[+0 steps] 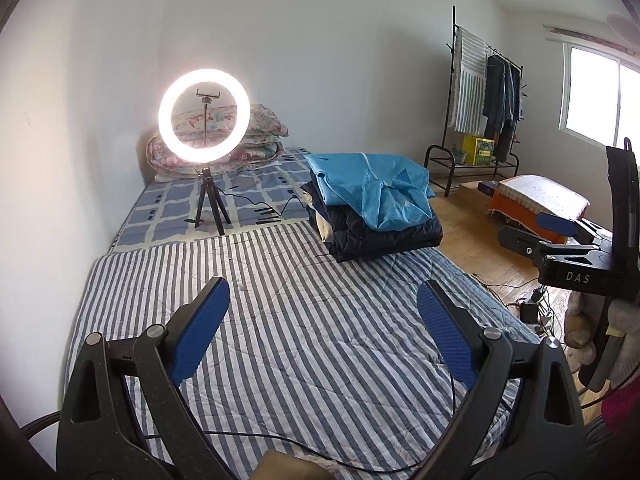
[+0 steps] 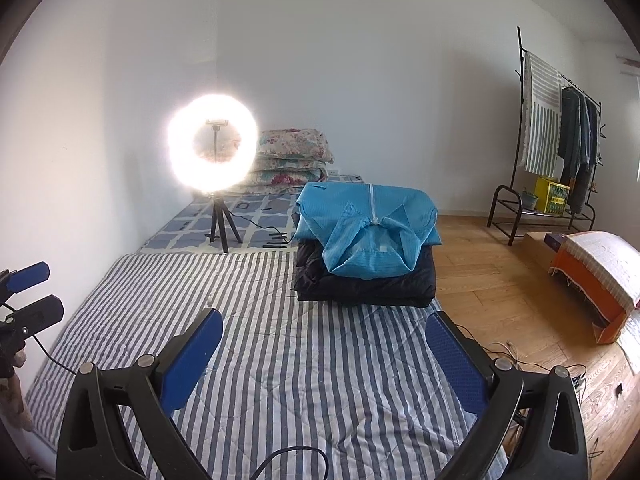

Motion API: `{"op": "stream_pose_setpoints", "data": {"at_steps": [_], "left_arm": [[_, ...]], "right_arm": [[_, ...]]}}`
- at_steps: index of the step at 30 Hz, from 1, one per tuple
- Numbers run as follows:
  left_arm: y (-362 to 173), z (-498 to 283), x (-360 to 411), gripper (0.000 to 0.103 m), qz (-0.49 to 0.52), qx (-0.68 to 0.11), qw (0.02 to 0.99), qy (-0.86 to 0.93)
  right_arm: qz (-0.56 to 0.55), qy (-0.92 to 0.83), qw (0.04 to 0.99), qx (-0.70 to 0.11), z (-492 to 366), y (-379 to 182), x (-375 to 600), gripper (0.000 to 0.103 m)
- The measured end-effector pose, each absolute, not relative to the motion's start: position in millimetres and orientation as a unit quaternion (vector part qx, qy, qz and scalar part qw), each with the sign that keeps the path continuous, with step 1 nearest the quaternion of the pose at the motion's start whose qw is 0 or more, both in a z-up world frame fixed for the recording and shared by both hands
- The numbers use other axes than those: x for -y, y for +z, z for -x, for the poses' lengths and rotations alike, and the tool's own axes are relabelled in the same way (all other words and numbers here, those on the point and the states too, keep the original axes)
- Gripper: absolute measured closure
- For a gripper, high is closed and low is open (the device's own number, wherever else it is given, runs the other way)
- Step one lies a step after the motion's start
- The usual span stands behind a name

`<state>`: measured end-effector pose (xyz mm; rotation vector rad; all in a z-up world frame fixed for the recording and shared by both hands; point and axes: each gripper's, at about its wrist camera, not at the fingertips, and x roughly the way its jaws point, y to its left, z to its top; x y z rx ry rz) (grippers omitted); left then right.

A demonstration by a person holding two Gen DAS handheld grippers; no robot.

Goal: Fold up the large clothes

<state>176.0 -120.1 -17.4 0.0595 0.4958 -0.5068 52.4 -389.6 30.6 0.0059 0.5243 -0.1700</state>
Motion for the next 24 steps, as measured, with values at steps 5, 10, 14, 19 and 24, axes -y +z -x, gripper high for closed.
{"op": "stream_pose_setpoints", "data": {"at_steps": [5,10,14,19,24], "left_arm": [[-24,-173,118,0.000,-0.024,-0.236,0.940,-0.243],[-35,-178,117,0.000,-0.023,-0.256,0.942,-0.217],[-41,-179,115,0.000,-0.024,-0.261,0.942,-0.212],[-49,-185,113,0.000,-0.032,-0.267,0.942,-0.198],[-51,-187,112,0.000,-0.030,-0.270,0.942,-0.197]], "right_arm": [[0.005,-0.093,0.963,-0.254,-52,21,388,0.000],[0.003,-0.093,0.961,-0.261,-54,10,389,0.000],[0.006,-0.101,0.960,-0.262,-54,2,388,0.000],[0.001,-0.101,0.960,-0.260,-54,-2,387,0.000],[-0.001,-0.099,0.959,-0.264,-57,-5,385,0.000]]}}
